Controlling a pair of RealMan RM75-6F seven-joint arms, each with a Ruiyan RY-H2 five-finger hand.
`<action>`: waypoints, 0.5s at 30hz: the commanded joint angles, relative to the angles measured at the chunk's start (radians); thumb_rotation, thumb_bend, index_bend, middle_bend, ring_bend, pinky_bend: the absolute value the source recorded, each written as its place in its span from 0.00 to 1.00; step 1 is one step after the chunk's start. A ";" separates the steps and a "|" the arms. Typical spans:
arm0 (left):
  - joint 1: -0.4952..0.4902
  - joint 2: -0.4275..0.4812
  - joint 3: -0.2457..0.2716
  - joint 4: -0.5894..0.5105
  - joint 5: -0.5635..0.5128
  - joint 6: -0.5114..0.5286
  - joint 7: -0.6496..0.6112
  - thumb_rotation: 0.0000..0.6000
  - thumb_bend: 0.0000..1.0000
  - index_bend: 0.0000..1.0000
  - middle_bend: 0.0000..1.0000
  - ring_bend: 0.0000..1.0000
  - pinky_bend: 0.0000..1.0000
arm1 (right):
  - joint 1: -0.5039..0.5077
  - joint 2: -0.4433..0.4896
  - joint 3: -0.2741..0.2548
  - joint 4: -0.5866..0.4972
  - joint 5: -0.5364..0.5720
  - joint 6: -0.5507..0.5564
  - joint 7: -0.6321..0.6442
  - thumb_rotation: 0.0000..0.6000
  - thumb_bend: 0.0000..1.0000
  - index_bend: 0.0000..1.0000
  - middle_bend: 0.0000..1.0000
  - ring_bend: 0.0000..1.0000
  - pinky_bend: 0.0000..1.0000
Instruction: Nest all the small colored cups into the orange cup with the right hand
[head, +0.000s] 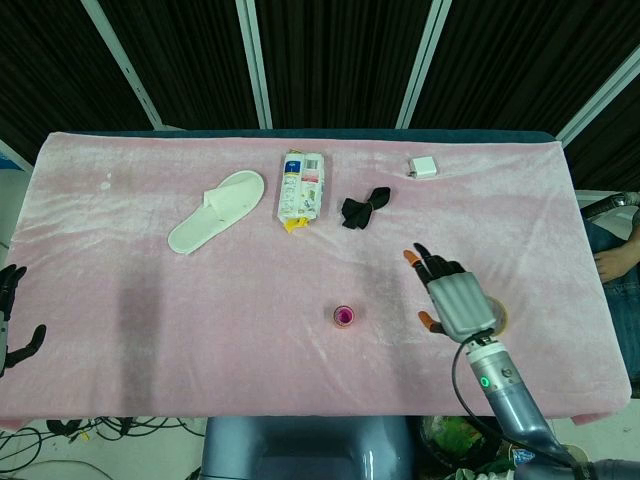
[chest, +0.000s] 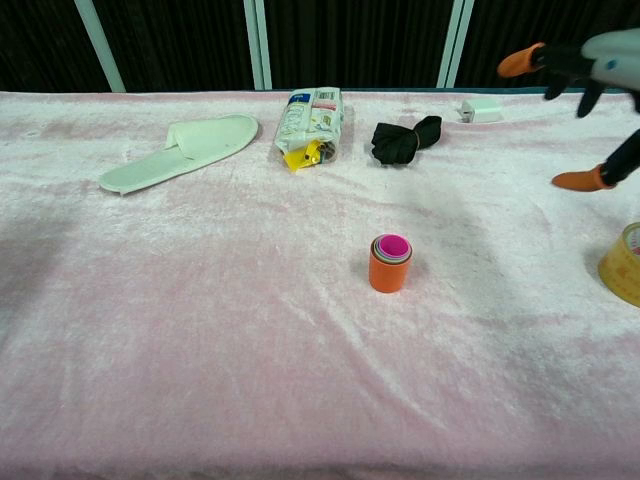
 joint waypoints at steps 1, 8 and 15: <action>0.002 -0.004 -0.001 0.007 0.011 0.012 0.006 1.00 0.34 0.07 0.06 0.00 0.01 | -0.158 0.082 -0.076 -0.017 -0.145 0.191 0.052 1.00 0.17 0.06 0.02 0.17 0.26; 0.005 -0.008 0.007 0.009 0.041 0.028 0.003 1.00 0.34 0.07 0.06 0.00 0.01 | -0.308 0.073 -0.137 0.064 -0.245 0.337 0.051 1.00 0.17 0.06 0.02 0.17 0.26; 0.008 -0.007 0.018 0.003 0.067 0.031 -0.015 1.00 0.34 0.07 0.06 0.00 0.01 | -0.372 0.016 -0.116 0.176 -0.262 0.366 0.111 1.00 0.17 0.06 0.03 0.17 0.26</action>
